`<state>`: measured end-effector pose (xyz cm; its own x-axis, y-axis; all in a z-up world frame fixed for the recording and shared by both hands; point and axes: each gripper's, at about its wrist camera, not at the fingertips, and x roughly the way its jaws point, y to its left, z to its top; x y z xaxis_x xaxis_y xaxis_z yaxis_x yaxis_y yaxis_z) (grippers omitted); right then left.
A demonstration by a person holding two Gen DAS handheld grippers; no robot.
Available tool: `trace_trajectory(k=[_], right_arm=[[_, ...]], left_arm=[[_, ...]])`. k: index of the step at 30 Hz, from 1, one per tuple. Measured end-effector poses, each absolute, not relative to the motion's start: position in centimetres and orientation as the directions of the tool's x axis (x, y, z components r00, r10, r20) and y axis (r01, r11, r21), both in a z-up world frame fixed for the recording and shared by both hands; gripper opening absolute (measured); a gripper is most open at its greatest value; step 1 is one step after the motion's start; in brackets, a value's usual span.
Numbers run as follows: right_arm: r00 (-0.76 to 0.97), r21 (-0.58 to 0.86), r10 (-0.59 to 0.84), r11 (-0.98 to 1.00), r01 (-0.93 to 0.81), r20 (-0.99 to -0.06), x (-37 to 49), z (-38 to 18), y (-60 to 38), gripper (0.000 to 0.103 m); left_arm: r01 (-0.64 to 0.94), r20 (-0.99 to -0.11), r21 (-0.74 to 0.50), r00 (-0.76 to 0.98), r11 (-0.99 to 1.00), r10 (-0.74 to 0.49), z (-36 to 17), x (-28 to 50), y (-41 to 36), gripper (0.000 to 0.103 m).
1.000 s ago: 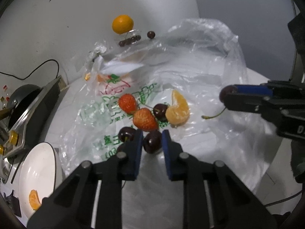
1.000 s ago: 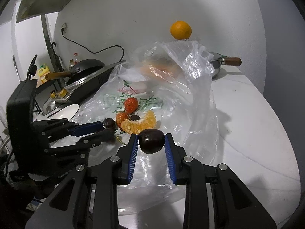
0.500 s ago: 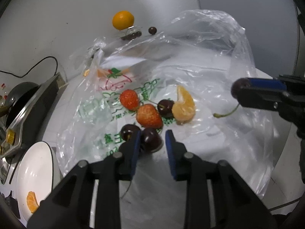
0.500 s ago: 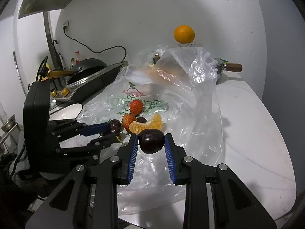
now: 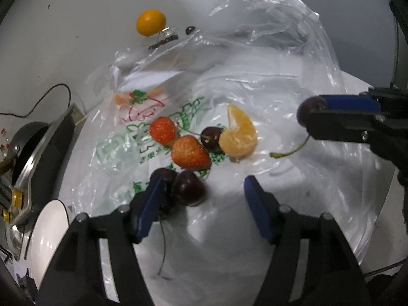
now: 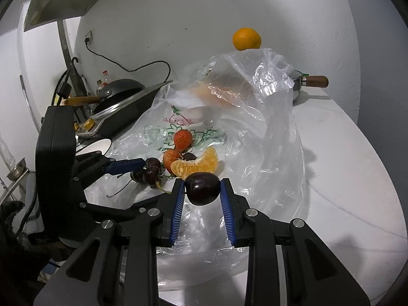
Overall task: Organize fruits
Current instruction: 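Close the left tool on a dark cherry beside the strawberries, then lift the cherry out of the bag with the left tool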
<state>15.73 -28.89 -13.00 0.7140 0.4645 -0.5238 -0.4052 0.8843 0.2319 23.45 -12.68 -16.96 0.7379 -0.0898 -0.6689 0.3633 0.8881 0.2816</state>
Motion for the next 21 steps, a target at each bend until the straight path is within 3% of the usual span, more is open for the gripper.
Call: trace_trajectory(k=[1, 2, 8, 16, 21], right_arm=[[0.715, 0.235, 0.466, 0.884, -0.405, -0.521, 15.7, -13.0, -29.0, 0.030], [0.715, 0.236, 0.467, 0.883, -0.405, -0.520, 15.7, -13.1, -29.0, 0.030], [0.718, 0.248, 0.470, 0.882, -0.400, -0.514, 15.5, -13.3, -29.6, 0.030], [0.721, 0.248, 0.470, 0.882, -0.400, -0.509, 15.4, -13.0, -29.6, 0.030], [0.727, 0.233, 0.467, 0.883, -0.406, -0.503, 15.0, -12.5, -29.3, 0.030]], left_arm=[[0.363, -0.668, 0.284, 0.739, 0.887, -0.088, -17.0, 23.5, -12.7, 0.063], [0.365, -0.668, 0.292, 0.740, 0.884, -0.085, -17.0, 23.4, -12.7, 0.052], [0.324, -0.650, 0.311, 0.758, 0.893, -0.048, -16.7, 23.5, -12.3, 0.029], [0.346, -0.642, 0.275, 0.761, 0.897, -0.097, -15.5, 22.6, -12.2, 0.019], [0.353, -0.636, 0.262, 0.763, 0.898, -0.114, -15.0, 22.1, -12.0, 0.019]])
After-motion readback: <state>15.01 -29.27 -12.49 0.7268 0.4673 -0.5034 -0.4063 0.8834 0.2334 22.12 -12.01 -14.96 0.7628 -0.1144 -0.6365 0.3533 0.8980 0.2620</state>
